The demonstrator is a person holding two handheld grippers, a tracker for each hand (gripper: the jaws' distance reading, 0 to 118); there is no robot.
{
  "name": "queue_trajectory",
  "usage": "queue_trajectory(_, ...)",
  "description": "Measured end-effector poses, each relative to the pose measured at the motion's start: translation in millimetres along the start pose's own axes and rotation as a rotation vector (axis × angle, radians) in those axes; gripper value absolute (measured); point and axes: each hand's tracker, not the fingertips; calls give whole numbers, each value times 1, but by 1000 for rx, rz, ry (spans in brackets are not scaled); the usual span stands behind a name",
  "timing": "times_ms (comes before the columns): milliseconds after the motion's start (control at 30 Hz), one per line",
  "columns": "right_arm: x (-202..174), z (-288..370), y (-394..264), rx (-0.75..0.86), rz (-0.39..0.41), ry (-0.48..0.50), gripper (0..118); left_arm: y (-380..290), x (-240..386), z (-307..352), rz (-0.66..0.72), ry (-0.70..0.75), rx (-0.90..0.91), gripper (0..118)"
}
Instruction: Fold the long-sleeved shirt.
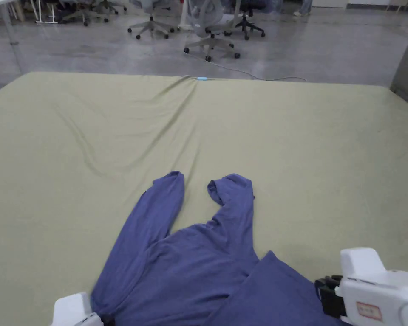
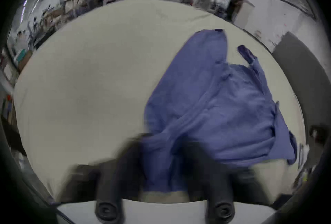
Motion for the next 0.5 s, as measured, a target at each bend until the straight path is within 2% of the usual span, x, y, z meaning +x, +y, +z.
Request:
queue_trajectory(33, 3, -13, 11, -14, 13, 14, 83, 2, 1, 6, 22, -70, 13, 4)
queue_trajectory(67, 5, -33, 24, -24, 25, 33, 110, -1, -3, 14, 37, -50, -9, 4)
queue_trajectory(100, 15, -49, 32, -36, 35, 19, 118, 0, -3, 15, 29, -60, -14, 4)
queue_trajectory(200, 19, -106, 55, -103, 86, -13, 115, -2, -10, 18, 47, -70, -5, 4)
queue_trajectory(233, 38, -122, 63, -142, 89, -11, 114, -1, -14, 18, 76, -83, -7, 4)
queue_trajectory(300, 46, -151, 69, -206, 93, -25, 114, 0, -19, 18, 127, -110, -18, 4)
queue_trajectory(333, 51, -164, 70, -248, 126, -14, 109, 1, -19, 16, 126, -109, -19, 4)
queue_trajectory(367, 40, -164, 78, -294, 157, -20, 96, 1, -19, 15, 125, -108, -19, 4)
queue_trajectory(400, 41, -168, 78, -330, 184, -42, 74, 1, -18, 15, 123, -106, -19, 4)
queue_trajectory(433, 44, -167, 76, -320, 179, -12, 68, 2, -18, 13, 121, -106, -20, 4)
queue_trajectory(467, 47, -161, 78, -293, 187, -40, 64, 1, -17, 13, 124, -109, -22, 4)
queue_trajectory(500, 35, -157, 79, -297, 177, -29, 43, 1, -19, 12, 139, -117, -23, 4)
